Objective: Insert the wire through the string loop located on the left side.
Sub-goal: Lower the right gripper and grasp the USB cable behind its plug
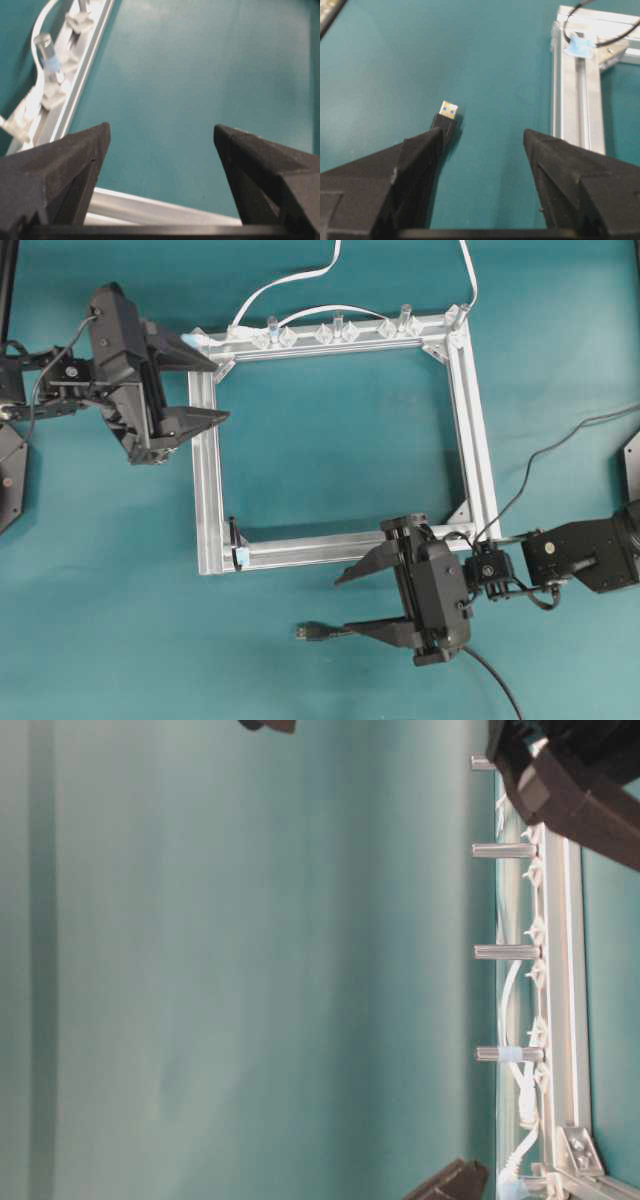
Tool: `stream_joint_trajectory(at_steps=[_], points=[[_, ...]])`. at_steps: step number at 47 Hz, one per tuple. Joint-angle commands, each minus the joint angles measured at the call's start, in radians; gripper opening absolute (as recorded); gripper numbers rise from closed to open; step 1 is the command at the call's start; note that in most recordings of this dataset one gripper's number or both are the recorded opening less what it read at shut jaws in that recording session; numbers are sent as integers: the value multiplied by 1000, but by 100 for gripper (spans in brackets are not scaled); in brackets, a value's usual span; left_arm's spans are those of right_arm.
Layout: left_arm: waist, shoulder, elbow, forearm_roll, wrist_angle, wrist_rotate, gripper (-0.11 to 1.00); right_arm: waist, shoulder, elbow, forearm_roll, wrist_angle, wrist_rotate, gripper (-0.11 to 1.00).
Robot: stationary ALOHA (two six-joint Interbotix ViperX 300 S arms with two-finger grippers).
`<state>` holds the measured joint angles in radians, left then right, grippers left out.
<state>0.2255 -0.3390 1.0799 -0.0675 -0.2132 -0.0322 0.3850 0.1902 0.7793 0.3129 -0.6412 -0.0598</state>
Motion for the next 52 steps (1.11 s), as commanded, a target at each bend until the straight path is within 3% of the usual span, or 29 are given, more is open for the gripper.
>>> stream_joint_trajectory(at_steps=[1,9,18,52], points=[[-3,-23,2,3,-5,-9,88,25,-26,-15,74,-8,-37,69],[-3,-34,17,3,-5,-11,88,58,-14,-20,173,-23,-106,69],[-3,-32,21,3,-5,-11,88,92,18,-40,235,-60,-112,69],[-3,-34,44,3,-5,-14,88,135,163,-121,348,-61,-117,69]])
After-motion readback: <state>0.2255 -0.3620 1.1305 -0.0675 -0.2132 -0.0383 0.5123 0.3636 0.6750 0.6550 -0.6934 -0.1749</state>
